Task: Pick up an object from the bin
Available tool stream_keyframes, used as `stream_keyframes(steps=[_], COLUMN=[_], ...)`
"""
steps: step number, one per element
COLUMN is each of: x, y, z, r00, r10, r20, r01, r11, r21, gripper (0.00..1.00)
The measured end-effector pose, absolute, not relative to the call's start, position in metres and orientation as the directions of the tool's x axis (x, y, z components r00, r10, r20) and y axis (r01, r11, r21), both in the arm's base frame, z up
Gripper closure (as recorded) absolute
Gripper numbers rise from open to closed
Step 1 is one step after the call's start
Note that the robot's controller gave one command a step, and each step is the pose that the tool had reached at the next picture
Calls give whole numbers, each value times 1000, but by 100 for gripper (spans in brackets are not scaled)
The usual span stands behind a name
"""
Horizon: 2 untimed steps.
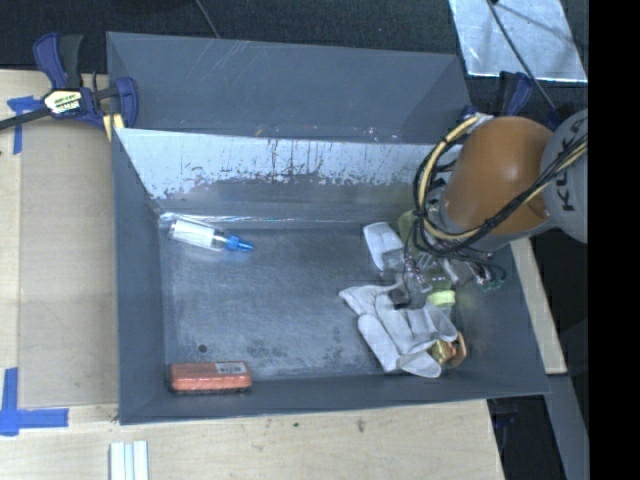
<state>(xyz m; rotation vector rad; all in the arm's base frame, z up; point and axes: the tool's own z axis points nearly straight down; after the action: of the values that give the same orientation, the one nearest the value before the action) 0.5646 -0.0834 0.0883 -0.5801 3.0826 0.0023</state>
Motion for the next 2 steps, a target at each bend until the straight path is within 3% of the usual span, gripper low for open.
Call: stream_keyframes(steps=[2], x=[565], y=[-83], z=[88], r00=[-932], r10=[-363], r20=[-5], r01=[-363], r11=[932], r21=[1], gripper=[100])
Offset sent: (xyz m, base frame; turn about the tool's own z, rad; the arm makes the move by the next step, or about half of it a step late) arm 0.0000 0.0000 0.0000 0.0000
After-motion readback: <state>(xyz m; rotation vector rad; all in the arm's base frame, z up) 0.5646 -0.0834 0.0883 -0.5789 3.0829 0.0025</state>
